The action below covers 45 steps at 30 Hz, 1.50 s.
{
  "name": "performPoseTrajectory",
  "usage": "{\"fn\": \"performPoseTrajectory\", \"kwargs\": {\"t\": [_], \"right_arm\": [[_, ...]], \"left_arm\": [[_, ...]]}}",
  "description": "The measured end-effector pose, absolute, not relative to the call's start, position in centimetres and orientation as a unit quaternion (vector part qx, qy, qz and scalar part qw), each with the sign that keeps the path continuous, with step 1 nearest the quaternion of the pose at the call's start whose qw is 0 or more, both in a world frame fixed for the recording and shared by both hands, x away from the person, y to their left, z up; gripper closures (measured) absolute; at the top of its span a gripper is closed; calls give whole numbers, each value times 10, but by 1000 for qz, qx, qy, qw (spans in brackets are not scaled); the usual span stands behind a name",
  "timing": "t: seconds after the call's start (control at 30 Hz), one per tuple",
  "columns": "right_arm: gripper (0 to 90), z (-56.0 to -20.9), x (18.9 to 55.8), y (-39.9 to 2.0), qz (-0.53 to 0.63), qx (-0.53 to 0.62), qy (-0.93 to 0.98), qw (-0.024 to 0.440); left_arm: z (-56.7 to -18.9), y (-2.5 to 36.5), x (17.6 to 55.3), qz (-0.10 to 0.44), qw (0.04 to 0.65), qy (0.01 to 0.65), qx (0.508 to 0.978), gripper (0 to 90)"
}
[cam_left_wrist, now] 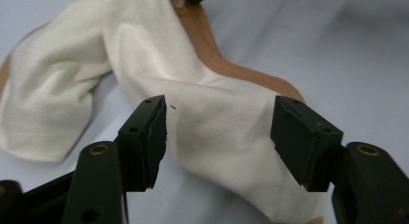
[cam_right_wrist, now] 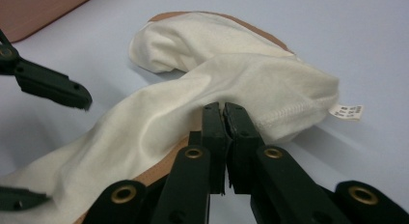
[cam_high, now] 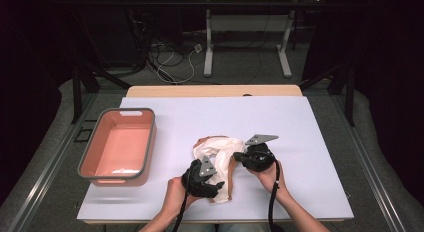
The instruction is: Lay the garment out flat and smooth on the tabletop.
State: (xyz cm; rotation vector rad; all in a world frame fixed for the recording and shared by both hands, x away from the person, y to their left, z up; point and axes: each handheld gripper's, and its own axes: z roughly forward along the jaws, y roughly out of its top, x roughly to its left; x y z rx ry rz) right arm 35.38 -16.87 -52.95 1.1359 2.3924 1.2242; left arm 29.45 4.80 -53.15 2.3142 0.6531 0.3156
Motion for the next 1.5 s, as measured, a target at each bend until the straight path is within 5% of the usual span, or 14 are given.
{"fn": "performPoseTrajectory", "kwargs": {"t": [0.4, 0.9, 1.07, 1.3, 1.5], "right_arm": [[876, -532, 354, -166, 415, 383, 818, 106], [835, -532, 355, -169, 411, 382, 821, 107], [774, -532, 357, -172, 411, 382, 820, 110], [700, -529, 360, -183, 408, 388, 817, 123], [665, -526, 363, -195, 401, 405, 810, 140]], "left_arm": [[-546, 47, 298, 114, 325, 236, 908, 775], [-541, 72, 313, 125, 326, 264, 899, 864], [-540, 75, 313, 124, 326, 270, 898, 819], [-533, 63, 302, 137, 330, 259, 898, 501], [-531, 53, 298, 138, 350, 255, 891, 396]]}}
